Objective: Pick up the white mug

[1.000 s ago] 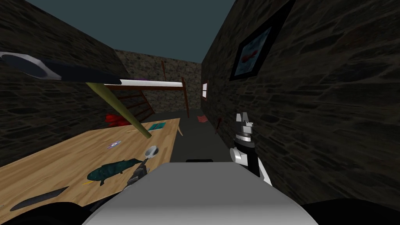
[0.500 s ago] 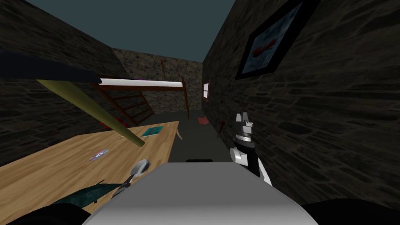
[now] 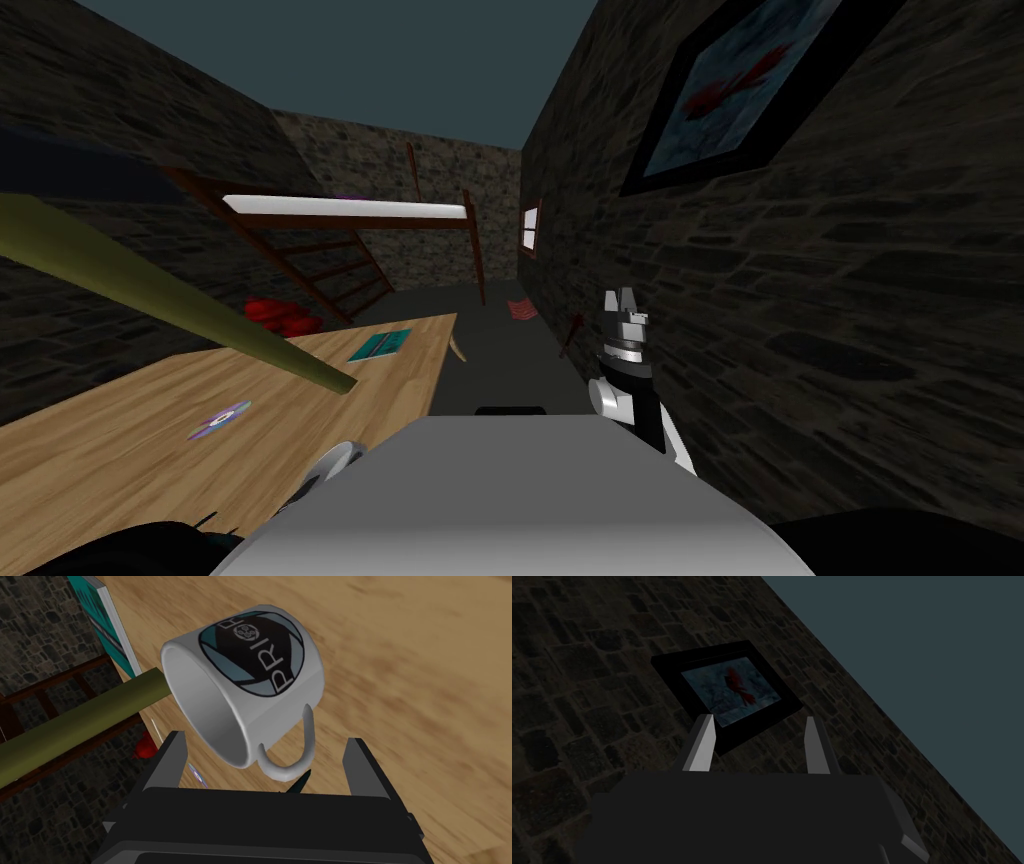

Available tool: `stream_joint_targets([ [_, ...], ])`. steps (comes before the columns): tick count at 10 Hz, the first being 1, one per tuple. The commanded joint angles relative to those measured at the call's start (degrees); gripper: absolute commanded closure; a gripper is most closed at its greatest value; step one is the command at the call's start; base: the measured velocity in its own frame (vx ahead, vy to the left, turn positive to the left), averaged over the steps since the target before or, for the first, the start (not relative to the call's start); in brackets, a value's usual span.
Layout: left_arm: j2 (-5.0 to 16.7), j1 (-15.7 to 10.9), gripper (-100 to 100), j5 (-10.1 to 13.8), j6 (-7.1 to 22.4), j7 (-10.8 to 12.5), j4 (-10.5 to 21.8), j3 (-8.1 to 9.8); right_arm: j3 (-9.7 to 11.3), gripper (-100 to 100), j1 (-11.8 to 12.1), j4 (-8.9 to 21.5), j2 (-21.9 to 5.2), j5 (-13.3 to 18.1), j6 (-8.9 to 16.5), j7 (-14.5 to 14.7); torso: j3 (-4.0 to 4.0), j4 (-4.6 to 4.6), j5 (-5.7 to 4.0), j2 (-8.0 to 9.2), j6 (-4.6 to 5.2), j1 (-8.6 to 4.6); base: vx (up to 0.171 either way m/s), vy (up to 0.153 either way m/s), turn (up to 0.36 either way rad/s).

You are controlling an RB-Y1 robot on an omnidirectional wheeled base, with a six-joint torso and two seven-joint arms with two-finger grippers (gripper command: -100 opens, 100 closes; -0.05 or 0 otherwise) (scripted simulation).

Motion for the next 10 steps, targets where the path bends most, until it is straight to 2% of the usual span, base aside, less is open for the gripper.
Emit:
stream_joint_targets([
  [1, 0.6, -1.6, -100, 0.2, 0.6, 0.6, 1.7, 0.35, 0.0, 0, 0.0, 0.0, 0.0, 0.0, 0.0, 0.0, 0.00, 0.00, 0.00, 0.00, 0.00, 0.00, -0.031, -0.025, -0.103],
  [4, 2.4, -6.5, -100, 0.7, 2.4, 2.5, 6.8, 1.41, 0.0, 0, 0.0, 0.0, 0.0, 0.0, 0.0, 0.0, 0.39, 0.15, -0.06, 0.68, 0.02, -0.26, -0.130, -0.069, -0.162],
  [5, 2.4, -6.5, -100, 0.7, 2.4, 2.5, 7.0, 1.41, 0.0, 0, 0.0, 0.0, 0.0, 0.0, 0.0, 0.0, 0.44, 0.18, -0.06, 0.76, 0.00, -0.29, -0.087, -0.054, -0.039],
  [10, 5.4, -14.7, -100, 1.6, 5.4, 5.7, 15.6, 3.18, 0.0, 0, 0.0, 0.0, 0.0, 0.0, 0.0, 0.0, 0.40, 0.16, -0.06, 0.67, 0.00, -0.25, -0.101, -0.063, -0.147],
])
